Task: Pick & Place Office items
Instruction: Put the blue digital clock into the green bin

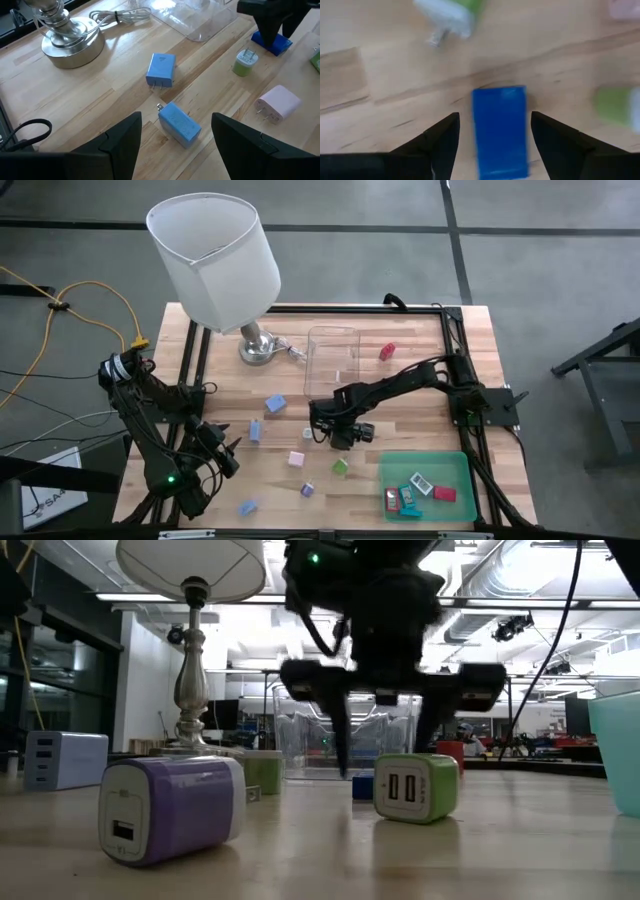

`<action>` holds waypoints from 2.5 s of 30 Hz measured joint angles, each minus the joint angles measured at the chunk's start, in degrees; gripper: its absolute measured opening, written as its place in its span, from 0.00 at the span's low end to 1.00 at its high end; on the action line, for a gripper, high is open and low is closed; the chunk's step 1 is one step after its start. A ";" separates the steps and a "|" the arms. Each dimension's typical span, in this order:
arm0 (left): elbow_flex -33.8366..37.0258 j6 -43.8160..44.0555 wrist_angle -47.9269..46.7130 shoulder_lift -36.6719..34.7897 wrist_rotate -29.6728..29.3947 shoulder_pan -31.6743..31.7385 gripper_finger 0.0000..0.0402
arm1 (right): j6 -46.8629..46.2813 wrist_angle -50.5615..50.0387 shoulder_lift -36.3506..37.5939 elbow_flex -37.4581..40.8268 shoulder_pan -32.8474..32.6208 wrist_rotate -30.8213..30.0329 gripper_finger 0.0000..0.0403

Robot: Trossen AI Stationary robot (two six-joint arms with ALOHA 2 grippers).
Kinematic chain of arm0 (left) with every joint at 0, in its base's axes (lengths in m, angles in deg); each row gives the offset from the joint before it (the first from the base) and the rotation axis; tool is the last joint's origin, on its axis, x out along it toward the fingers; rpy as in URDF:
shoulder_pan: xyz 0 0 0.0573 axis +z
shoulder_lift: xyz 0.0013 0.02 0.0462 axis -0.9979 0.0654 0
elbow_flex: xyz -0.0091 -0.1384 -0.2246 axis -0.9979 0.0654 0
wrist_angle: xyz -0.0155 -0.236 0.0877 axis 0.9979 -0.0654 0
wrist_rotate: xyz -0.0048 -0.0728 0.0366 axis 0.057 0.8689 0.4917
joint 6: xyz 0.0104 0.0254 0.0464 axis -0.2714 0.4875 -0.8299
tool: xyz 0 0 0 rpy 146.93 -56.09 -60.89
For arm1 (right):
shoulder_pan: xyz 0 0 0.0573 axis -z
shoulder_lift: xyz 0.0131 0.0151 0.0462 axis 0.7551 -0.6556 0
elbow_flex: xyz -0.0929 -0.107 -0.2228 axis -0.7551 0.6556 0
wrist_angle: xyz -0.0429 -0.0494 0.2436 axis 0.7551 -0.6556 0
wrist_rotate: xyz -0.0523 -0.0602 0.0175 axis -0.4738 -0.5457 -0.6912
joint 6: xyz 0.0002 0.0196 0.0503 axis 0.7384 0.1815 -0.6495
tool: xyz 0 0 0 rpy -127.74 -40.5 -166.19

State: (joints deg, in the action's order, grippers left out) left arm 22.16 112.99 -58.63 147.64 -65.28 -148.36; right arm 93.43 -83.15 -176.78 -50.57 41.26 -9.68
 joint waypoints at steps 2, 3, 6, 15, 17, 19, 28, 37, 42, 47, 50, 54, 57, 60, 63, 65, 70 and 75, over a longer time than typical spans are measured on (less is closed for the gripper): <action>0.00 0.00 0.09 -0.01 0.02 0.00 0.58 | 0.49 0.87 -0.74 -0.04 0.07 0.23 0.58; 0.00 0.00 0.05 -0.01 0.01 0.00 0.58 | 0.75 1.38 -0.99 -0.19 0.07 0.08 0.58; 0.00 0.00 0.08 -0.01 0.00 0.00 0.58 | 0.99 0.59 -1.20 -0.02 0.25 0.22 0.58; 0.00 0.00 0.04 -0.01 0.00 0.00 0.58 | 0.76 0.87 -1.16 -0.07 0.31 0.08 0.58; 0.00 0.00 0.04 -0.01 0.00 0.00 0.58 | 0.33 0.95 -1.16 -0.07 0.31 0.07 0.58; 0.00 0.00 0.04 -0.01 0.01 0.00 0.58 | 0.25 0.97 -1.16 -0.07 0.31 0.08 0.57; 0.00 0.00 0.04 -0.01 0.04 0.00 0.58 | -0.01 0.92 -1.16 -0.07 0.31 0.07 0.48; 0.00 0.00 0.04 -0.01 0.17 0.00 0.58 | -0.01 0.64 -1.14 -0.07 0.31 -0.34 0.39; 0.00 0.00 0.04 -0.01 0.17 0.00 0.58 | -0.01 0.62 -1.12 -0.07 0.31 -0.35 0.40; 0.00 0.00 0.04 -0.01 0.17 0.00 0.58 | -0.01 0.56 -1.12 -0.07 0.31 -0.37 0.38; 0.00 0.00 0.06 -0.01 0.16 0.00 0.58 | -0.01 0.53 -1.10 -0.07 0.31 -0.37 0.37; 0.00 0.00 0.05 -0.01 0.15 0.00 0.58 | -0.03 0.51 -1.10 -0.07 0.31 -0.60 0.37; 0.00 0.00 0.04 -0.01 0.15 0.00 0.58 | -0.05 0.51 -1.10 -0.08 0.26 -1.00 0.38; 0.00 0.00 0.05 -0.01 0.14 0.00 0.58 | -0.08 0.51 -1.07 -0.09 0.26 -1.00 0.37; 0.00 0.00 0.05 -0.01 0.13 0.01 0.58 | -0.25 0.51 -1.07 -0.09 0.25 -1.04 0.37; 0.00 0.00 0.05 -0.01 0.12 0.00 0.58 | -0.26 0.51 -1.07 -0.09 0.21 -1.04 0.37; 0.00 0.00 0.04 -0.01 0.06 0.01 0.58 | -1.89 0.52 -0.90 -0.09 -0.47 -2.15 0.37; 0.00 0.00 0.07 -0.01 -0.07 0.00 0.58 | -4.51 -0.15 0.32 -0.08 -1.83 -5.28 0.37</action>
State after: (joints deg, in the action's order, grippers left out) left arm 22.16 112.99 -58.56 147.64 -65.35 -148.36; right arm 88.92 -83.30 -176.46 -50.64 39.43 -14.96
